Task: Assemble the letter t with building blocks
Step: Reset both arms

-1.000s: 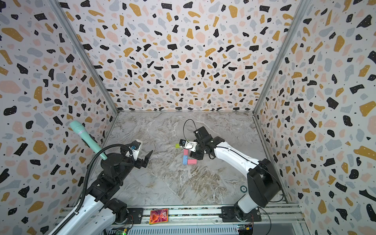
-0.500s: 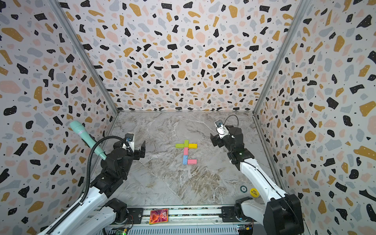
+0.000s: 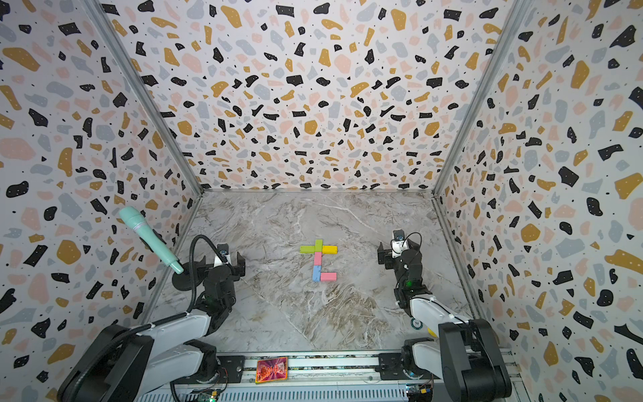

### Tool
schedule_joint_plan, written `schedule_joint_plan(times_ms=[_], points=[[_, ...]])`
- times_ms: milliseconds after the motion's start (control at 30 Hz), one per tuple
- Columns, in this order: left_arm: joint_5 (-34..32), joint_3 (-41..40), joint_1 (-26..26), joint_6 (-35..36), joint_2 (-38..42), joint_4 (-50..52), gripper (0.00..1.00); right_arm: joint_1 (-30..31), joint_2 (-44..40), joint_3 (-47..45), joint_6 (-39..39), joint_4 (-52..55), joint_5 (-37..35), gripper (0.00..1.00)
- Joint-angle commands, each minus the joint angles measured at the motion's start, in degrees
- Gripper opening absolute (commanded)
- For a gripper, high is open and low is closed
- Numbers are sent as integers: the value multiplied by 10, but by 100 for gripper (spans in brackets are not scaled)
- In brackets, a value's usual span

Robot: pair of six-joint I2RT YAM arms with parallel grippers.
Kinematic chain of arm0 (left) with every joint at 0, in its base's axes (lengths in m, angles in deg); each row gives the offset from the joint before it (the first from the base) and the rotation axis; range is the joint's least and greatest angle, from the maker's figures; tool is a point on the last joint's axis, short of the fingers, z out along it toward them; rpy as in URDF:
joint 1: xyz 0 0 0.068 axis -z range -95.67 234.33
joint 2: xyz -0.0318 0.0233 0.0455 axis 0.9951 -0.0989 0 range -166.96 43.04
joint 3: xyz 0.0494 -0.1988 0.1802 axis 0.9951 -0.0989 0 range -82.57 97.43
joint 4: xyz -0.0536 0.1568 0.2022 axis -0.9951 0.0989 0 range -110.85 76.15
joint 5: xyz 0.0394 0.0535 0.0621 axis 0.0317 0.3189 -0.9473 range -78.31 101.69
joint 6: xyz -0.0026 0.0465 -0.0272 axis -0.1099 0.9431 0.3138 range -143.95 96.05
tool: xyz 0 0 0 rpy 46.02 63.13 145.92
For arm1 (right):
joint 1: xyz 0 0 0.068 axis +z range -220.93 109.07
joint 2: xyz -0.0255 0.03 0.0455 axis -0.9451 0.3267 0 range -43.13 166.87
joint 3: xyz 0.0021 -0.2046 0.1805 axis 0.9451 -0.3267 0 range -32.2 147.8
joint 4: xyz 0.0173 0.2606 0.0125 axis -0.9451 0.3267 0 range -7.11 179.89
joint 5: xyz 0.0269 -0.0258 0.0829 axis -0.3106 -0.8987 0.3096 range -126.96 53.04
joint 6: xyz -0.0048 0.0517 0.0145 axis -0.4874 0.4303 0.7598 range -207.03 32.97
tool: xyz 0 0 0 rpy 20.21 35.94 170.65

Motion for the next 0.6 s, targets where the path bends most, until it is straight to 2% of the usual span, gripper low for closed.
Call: schedule_joint_plan(times_ms=[0,100,200,300,400,533,567], points=[[6,-12,-12,-19,-48,-168,99,-6,13,-26,6,-112,-4,99],[-9,-19,-19,-27,-95,-228,99,-12,38,-41,3,-149,0,99],[26,-3,-41,-46,-80,-170,99,-18,57,-26,5,-138,18,99],[38,-3,-48,-47,-85,-178,100,-23,76,-9,10,-130,40,99],[42,-3,-52,-50,-85,-176,99,-23,105,-33,4,-209,79,99],[55,-2,-58,-52,-87,-176,99,-25,169,-64,16,-340,62,99],[59,-2,-60,-54,-88,-176,99,-26,162,-51,18,-296,53,99]])
